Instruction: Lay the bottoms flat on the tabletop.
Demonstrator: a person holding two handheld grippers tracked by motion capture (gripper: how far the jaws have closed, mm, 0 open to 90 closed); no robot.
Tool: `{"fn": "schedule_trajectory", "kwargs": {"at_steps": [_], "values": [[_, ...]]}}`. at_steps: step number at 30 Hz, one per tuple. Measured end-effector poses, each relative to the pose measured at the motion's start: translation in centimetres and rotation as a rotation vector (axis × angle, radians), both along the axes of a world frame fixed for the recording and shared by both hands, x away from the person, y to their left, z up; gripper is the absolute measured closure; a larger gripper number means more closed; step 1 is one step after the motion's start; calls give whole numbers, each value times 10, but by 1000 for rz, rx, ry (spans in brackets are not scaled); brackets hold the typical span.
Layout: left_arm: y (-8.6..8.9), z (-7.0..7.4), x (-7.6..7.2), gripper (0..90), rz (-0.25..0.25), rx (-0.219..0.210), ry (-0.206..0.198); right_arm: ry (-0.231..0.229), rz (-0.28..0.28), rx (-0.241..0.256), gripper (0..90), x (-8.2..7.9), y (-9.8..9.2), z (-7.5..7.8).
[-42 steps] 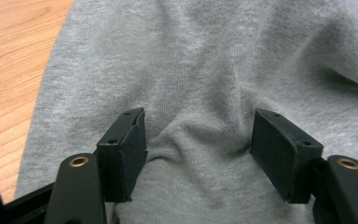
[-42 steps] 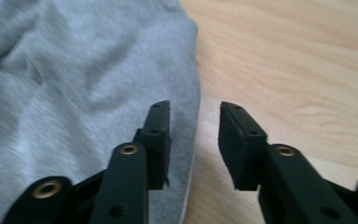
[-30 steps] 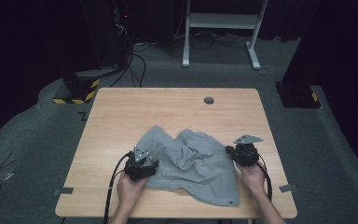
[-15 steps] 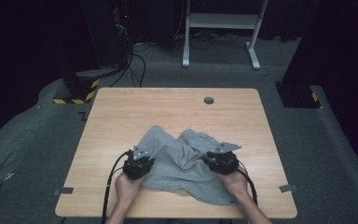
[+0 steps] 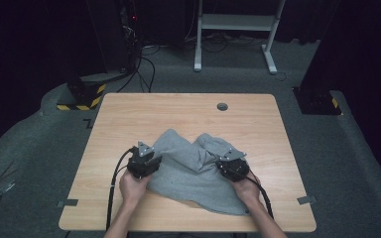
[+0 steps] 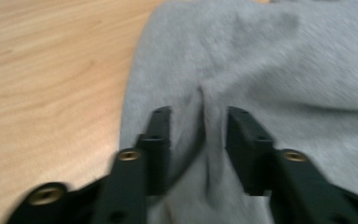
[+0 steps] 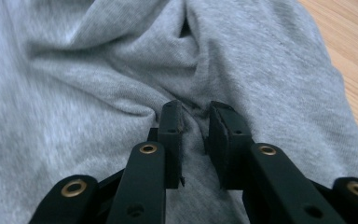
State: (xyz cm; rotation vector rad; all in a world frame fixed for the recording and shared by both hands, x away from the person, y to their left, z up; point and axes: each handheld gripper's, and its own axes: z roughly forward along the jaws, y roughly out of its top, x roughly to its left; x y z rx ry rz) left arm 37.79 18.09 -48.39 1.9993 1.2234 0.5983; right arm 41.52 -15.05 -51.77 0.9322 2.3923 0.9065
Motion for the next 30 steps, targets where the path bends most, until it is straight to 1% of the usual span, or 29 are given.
{"fn": "schedule_trajectory", "kwargs": {"at_steps": [2,4,5,7,8,10,11,12,13,14,15,17,20,22,23,24,25,26,27,28,29,30], "values": [[3,1,-14,471,-18,-5,0,-16,0,24,742,-1,-3,-3],[5,0,-29,437,-35,2,1,-31,-3,21,743,-3,-2,-4],[6,-1,-35,432,-36,18,0,-38,-5,21,743,-4,-2,-4],[9,-5,-44,438,-22,54,20,-45,-7,25,742,-4,-2,-5],[11,-8,-44,474,-23,60,33,-44,-8,27,740,-4,-2,-5],[13,-12,-42,580,-24,65,59,-48,-9,26,734,-4,-2,-5],[13,-13,-41,686,-37,62,70,-51,-9,22,730,-5,-2,-5],[12,-12,-41,771,-51,62,59,-54,-10,19,730,-5,-2,-5],[9,-9,-41,811,-70,72,45,-54,-11,19,729,-5,-2,-5],[6,-4,-41,826,-85,81,28,-54,-11,19,729,-5,-2,-5],[3,2,-41,832,-98,79,16,-55,-11,18,728,-5,-2,-5],[-2,15,-37,836,-113,69,-9,-55,-12,18,726,-5,-2,-5],[-6,32,-22,836,-117,21,-36,-53,-13,20,722,-5,-2,-5],[-10,35,-7,835,-106,2,-24,-51,-14,23,720,-5,-2,-5],[-12,33,2,835,-97,7,-8,-50,-13,26,718,-4,-3,-5],[-14,29,11,835,-86,20,19,-46,-12,29,716,-4,-3,-5],[-16,22,21,833,-73,33,56,-42,-13,33,714,-3,-4,-5],[-17,14,29,832,-60,53,89,-38,-15,38,713,-3,-4,-5],[-19,5,35,830,-47,84,119,-35,-16,42,711,-3,-4,-5],[-20,-2,39,825,-39,106,146,-32,-18,43,709,-3,-4,-5],[-20,-7,40,814,-37,122,155,-32,-18,42,706,-3,-4,-5],[-20,-9,38,793,-34,123,151,-34,-18,42,703,-3,-4,-5]]}}
